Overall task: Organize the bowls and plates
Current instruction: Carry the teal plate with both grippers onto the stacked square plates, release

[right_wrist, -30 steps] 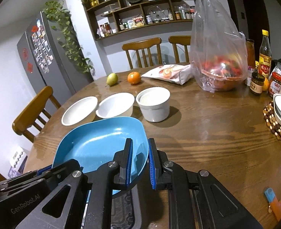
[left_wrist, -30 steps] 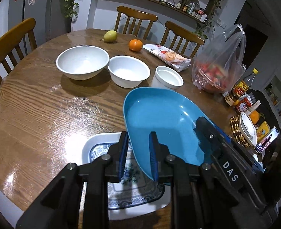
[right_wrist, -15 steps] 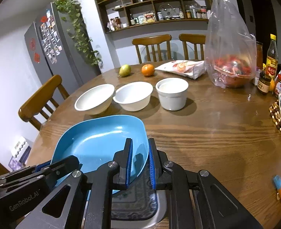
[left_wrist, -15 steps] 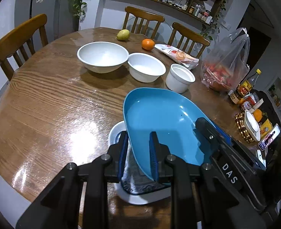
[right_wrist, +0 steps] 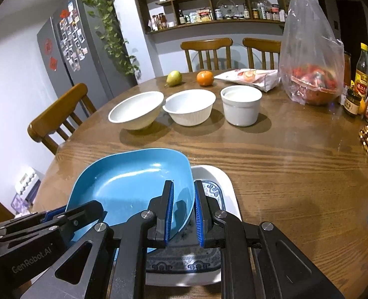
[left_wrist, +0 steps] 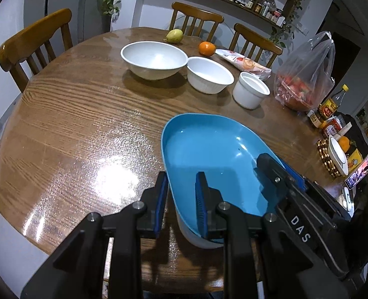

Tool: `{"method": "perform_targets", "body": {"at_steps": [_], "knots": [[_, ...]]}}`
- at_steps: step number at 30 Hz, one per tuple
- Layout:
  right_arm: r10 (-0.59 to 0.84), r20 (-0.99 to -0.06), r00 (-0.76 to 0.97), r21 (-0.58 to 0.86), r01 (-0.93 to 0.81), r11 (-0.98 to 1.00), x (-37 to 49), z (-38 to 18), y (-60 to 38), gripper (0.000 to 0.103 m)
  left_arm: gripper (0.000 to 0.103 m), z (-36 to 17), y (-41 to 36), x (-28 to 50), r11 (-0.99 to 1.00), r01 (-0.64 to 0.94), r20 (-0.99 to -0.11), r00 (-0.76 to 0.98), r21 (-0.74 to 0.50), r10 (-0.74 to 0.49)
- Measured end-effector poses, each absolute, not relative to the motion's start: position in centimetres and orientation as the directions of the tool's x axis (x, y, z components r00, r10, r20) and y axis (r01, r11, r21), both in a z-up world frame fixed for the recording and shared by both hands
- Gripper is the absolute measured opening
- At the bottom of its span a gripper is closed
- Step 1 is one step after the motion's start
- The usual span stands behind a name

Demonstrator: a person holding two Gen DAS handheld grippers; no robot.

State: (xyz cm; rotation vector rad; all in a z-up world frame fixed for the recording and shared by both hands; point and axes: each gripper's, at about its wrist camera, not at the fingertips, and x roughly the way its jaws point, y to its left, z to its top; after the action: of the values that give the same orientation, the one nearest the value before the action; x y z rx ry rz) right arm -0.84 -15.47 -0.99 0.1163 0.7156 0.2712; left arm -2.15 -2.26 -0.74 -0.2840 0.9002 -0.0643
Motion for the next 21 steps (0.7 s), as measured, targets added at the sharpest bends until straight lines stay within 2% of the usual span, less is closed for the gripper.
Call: {"method": "perform_targets", "body": {"at_steps": [21], "knots": [[0.238, -0.689, 0.685, 0.166, -0.171, 0.971, -1.2, -3.5, -15.6, 0.017, 0.022, -2.4, -3.3, -2.2, 0.973, -0.038, -0.795, 0.584, -0.229, -0.164]]}}
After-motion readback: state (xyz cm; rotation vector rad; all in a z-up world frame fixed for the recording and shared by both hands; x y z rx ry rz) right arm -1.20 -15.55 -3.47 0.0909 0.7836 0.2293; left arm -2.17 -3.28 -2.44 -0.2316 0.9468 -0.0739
